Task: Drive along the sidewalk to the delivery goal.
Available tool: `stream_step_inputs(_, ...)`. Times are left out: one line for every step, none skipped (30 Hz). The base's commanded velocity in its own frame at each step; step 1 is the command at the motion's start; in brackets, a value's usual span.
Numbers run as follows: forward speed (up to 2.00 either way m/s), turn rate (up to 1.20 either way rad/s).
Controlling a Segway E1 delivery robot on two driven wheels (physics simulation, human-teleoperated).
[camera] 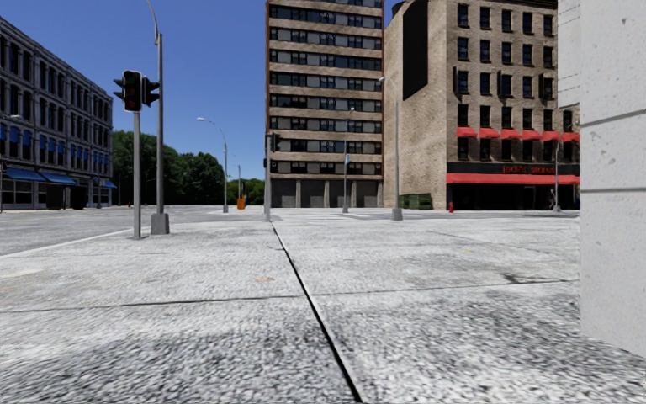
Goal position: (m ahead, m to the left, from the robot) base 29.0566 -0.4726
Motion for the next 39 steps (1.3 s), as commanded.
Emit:
stream_step_inputs(1.93,-0.22)
stream_step_inputs(1.93,-0.22)
stream_step_inputs(1.93,-0.22)
stream_step_inputs(1.93,-0.22)
stream_step_inputs(1.93,-0.22)
stream_step_inputs(1.93,-0.21)
stream_step_inputs(1.93,-0.21)
stream_step_inputs(1.93,-0.19)
stream_step_inputs(1.93,-0.19)
stream_step_inputs(1.93,-0.19)
stream_step_inputs(1.93,-0.19)
stream_step_inputs(1.93,-0.19)
stream_step_inputs(1.93,-0.18)
stream_step_inputs(1.93,-0.16)
stream_step_inputs(1.93,0.00)
stream_step_inputs(1.93,0.00)
stream_step_inputs(1.93,0.00)
stream_step_inputs(1.93,0.00)
stream_step_inputs(1.93,0.00)
stream_step_inputs(1.93,0.00)
stream_step_inputs(1.93,0.00)
stream_step_inputs(1.93,0.00)
stream_step_inputs(1.93,0.00)
stream_step_inputs(1.93,0.00)
stream_step_inputs(1.93,0.00)
stream_step_inputs(1.94,0.00)
stream_step_inputs(1.94,0.00)
stream_step_inputs(1.94,0.00)
stream_step_inputs(1.94,0.00)
stream_step_inputs(1.94,0.00)
stream_step_inputs(1.94,0.00)
stream_step_inputs(1.94,0.00)
stream_step_inputs(1.94,0.00)
stream_step_inputs(1.94,0.00)
stream_step_inputs(1.94,0.00)
stream_step_inputs(1.94,0.00)
stream_step_inputs(1.94,0.00)
stream_step_inputs(1.94,0.00)
stream_step_inputs(1.94,0.00)
